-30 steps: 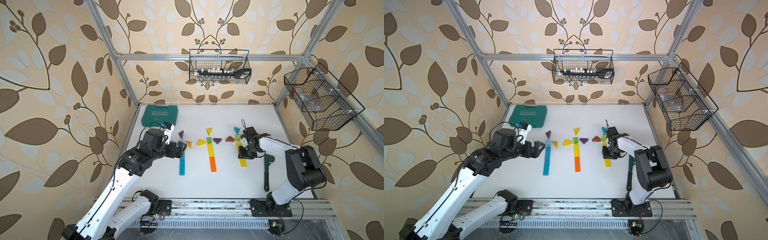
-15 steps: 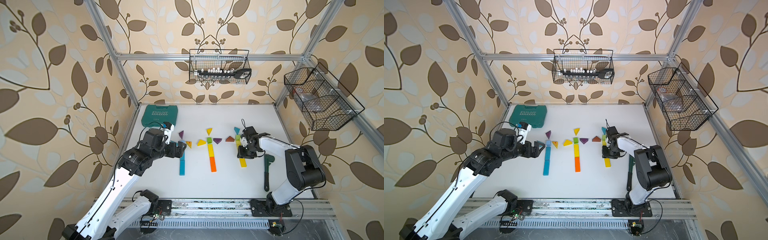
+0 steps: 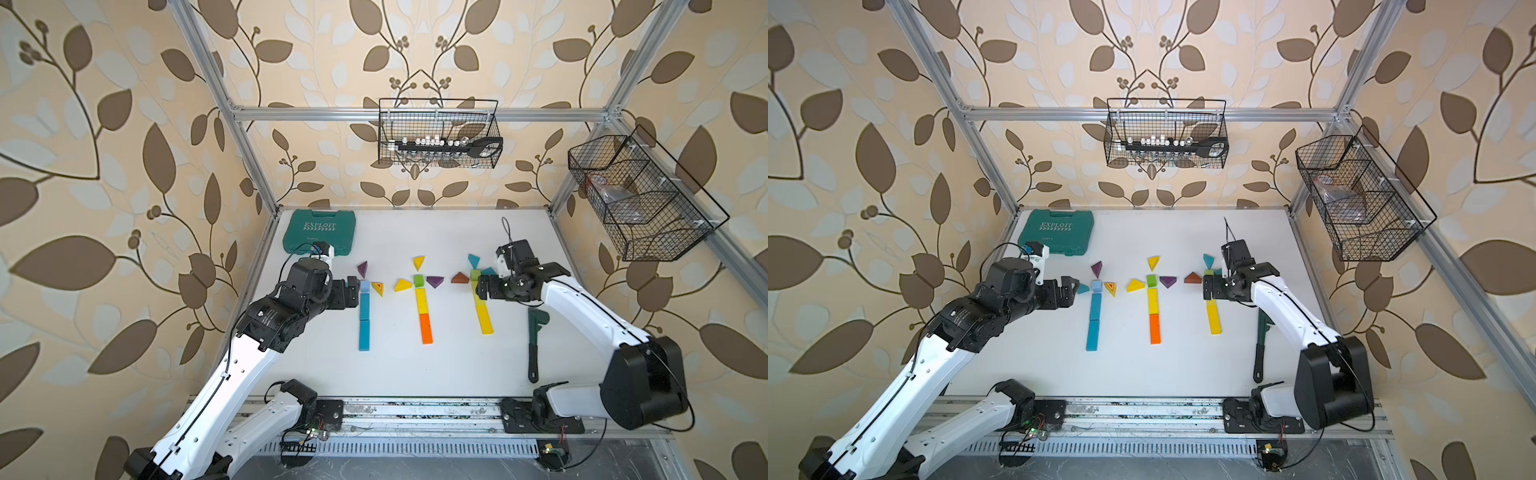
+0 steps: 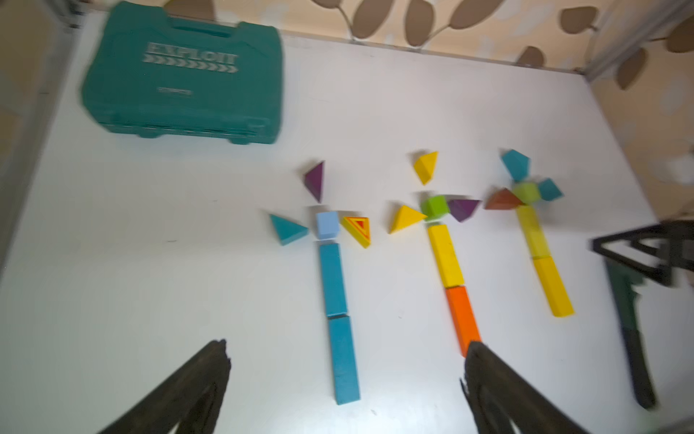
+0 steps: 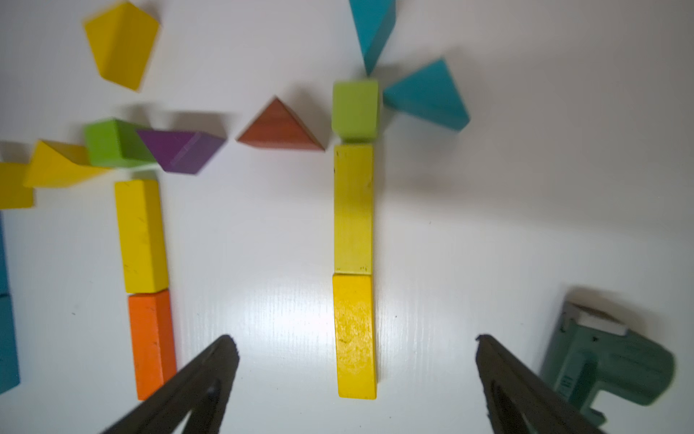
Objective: Assemble a small pinwheel with building blocks
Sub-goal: Assemble the building block at the center of the board, then reset both arms
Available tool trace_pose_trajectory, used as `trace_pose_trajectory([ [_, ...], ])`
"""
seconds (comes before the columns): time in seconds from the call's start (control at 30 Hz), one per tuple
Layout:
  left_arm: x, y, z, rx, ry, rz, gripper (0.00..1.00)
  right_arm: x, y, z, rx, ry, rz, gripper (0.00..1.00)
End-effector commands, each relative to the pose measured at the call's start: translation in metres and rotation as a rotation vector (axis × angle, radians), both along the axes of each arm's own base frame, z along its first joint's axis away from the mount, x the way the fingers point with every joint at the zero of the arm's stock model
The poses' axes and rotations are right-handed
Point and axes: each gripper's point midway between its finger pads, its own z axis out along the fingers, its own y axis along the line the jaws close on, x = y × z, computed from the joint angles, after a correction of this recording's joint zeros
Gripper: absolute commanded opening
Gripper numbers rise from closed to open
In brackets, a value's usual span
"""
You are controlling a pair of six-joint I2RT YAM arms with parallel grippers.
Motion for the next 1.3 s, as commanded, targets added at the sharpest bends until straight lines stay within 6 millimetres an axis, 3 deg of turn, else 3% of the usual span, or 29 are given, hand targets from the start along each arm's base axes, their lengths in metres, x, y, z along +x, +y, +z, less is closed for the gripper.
trace_pose_trajectory([
  [0.0, 0.000, 0.078, -0.001, 0.167, -0.071, 0.426, 0.99, 0.013, -0.033, 0.045, -0.088, -0.193, -0.106, 1.00],
  [0.07, 0.003, 0.093, -0.002, 0.182, -0.106, 0.519, 0.99, 0.022, -0.043, 0.061, -0.103, -0.328, -0.127, 0.99],
  [0.13, 0.011, 0.102, -0.008, 0.193, -0.142, 0.573, 0.99, 0.027, -0.056, 0.061, -0.121, -0.414, -0.168, 1.00],
  [0.37, 0.031, 0.149, -0.066, 0.478, -0.171, 0.751, 0.99, 0.039, -0.100, 0.003, -0.168, -0.410, -0.311, 1.00],
  [0.43, 0.044, 0.152, -0.089, 0.503, -0.155, 0.694, 0.99, 0.043, -0.106, -0.010, -0.188, -0.407, -0.326, 0.99],
  [0.63, 0.081, 0.148, -0.152, 0.302, -0.180, 0.474, 0.99, 0.048, -0.112, -0.042, -0.178, -0.517, -0.373, 1.00],
  [0.77, 0.101, 0.147, -0.161, 0.243, -0.131, 0.411, 0.99, 0.054, -0.109, -0.043, -0.194, -0.511, -0.326, 1.00],
  [0.83, 0.114, 0.139, -0.162, 0.209, -0.145, 0.357, 0.99, 0.054, -0.098, -0.035, -0.213, -0.576, -0.251, 1.00],
  [0.93, 0.132, 0.135, -0.163, 0.160, -0.160, 0.310, 0.99, 0.047, -0.099, -0.027, -0.234, -0.698, -0.245, 1.00],
  [0.97, 0.138, 0.133, -0.165, 0.160, -0.143, 0.286, 0.99, 0.045, -0.107, -0.030, -0.220, -0.766, -0.283, 1.00],
  [1.03, 0.146, 0.127, -0.172, 0.160, -0.110, 0.237, 0.99, 0.050, -0.099, -0.046, -0.154, -0.734, -0.203, 1.00],
  [1.1, 0.144, 0.124, -0.172, 0.152, -0.117, 0.217, 0.99, 0.063, -0.087, -0.051, -0.212, -0.677, -0.158, 1.00],
  [1.17, 0.139, 0.122, -0.159, 0.147, -0.186, 0.209, 0.99, 0.063, -0.085, -0.051, -0.229, -0.675, -0.155, 1.00],
  [1.27, 0.133, 0.117, -0.162, 0.144, -0.310, 0.171, 0.99, 0.063, -0.085, -0.051, -0.227, -0.673, -0.154, 1.00],
])
